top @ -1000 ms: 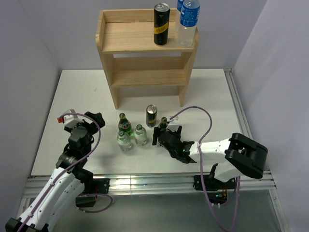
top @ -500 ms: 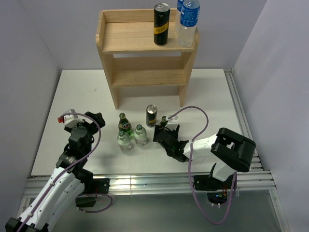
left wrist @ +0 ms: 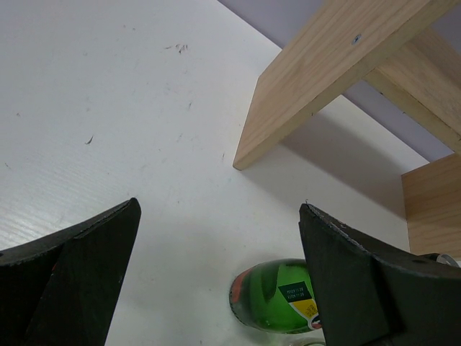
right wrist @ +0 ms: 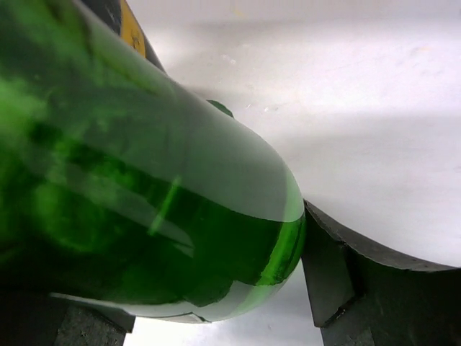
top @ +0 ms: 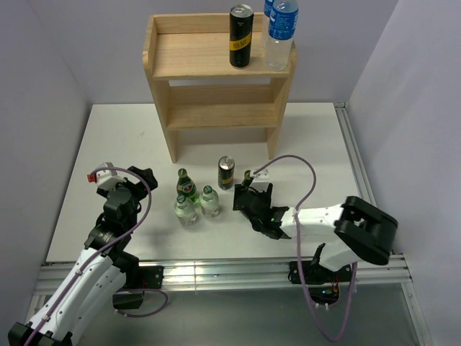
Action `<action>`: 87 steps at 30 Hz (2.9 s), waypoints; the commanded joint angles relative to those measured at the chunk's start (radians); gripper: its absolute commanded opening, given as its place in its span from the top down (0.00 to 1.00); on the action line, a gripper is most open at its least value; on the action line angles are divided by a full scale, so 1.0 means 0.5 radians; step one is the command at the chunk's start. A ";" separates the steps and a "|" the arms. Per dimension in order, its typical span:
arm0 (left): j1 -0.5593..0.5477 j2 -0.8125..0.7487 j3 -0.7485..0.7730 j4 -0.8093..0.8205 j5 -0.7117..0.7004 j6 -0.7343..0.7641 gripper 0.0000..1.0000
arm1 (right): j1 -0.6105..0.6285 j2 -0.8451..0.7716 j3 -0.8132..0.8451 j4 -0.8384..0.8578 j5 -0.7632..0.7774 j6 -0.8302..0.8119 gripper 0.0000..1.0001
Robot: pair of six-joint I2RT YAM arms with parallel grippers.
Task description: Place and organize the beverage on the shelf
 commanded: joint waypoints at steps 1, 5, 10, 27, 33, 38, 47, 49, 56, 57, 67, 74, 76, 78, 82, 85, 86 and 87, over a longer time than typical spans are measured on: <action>-0.007 -0.013 -0.008 0.059 -0.013 -0.003 0.01 | -0.007 -0.356 0.241 -0.080 0.209 -0.041 1.00; -0.010 -0.029 -0.008 0.046 -0.016 0.000 0.01 | -0.010 -0.611 0.413 -0.310 0.246 -0.149 1.00; -0.010 -0.041 -0.008 0.040 -0.022 -0.003 0.01 | -0.032 -0.673 0.738 -0.381 0.255 -0.418 1.00; -0.010 -0.096 -0.011 0.019 -0.016 -0.006 0.01 | -0.682 -0.103 1.640 -0.513 -0.208 -0.738 1.00; -0.010 -0.102 -0.011 0.022 -0.013 -0.006 0.01 | -0.756 0.057 1.833 -0.522 -0.257 -0.772 1.00; -0.013 -0.105 -0.011 0.016 -0.019 -0.006 0.01 | -0.823 0.149 1.929 -0.523 -0.269 -0.784 1.00; -0.013 -0.069 -0.008 0.040 -0.019 0.003 0.01 | -0.934 0.257 1.953 -0.452 -0.324 -0.729 1.00; -0.013 -0.062 -0.008 0.043 -0.019 0.003 0.01 | -0.946 0.287 1.956 -0.428 -0.331 -0.720 1.00; -0.013 -0.035 -0.005 0.058 -0.019 0.009 0.01 | -0.971 0.379 1.984 -0.369 -0.340 -0.674 1.00; -0.013 -0.032 -0.005 0.062 -0.016 0.009 0.01 | -0.971 0.388 1.993 -0.369 -0.340 -0.667 1.00; -0.013 -0.016 -0.002 0.074 -0.019 0.009 0.01 | -0.983 0.398 1.874 -0.296 -0.321 -0.579 1.00; -0.013 -0.023 -0.005 0.062 -0.025 0.009 0.01 | -0.983 0.346 1.748 -0.277 -0.309 -0.511 1.00; -0.013 -0.026 -0.005 0.062 -0.025 0.006 0.01 | -0.983 0.327 1.726 -0.265 -0.306 -0.508 1.00; -0.013 -0.035 -0.005 0.058 -0.022 0.003 0.01 | -0.983 0.324 1.702 -0.253 -0.303 -0.511 1.00; -0.013 -0.044 -0.011 0.058 -0.016 0.003 0.01 | -0.986 0.352 1.735 -0.286 -0.285 -0.517 1.00; -0.013 -0.038 -0.005 0.052 -0.022 0.003 0.01 | -0.986 0.379 1.775 -0.314 -0.282 -0.508 1.00; -0.013 -0.035 -0.005 0.049 -0.022 0.003 0.01 | -0.986 0.392 1.803 -0.320 -0.279 -0.508 1.00; -0.013 -0.038 -0.005 0.049 -0.022 0.003 0.01 | -0.986 0.407 1.818 -0.332 -0.275 -0.511 0.96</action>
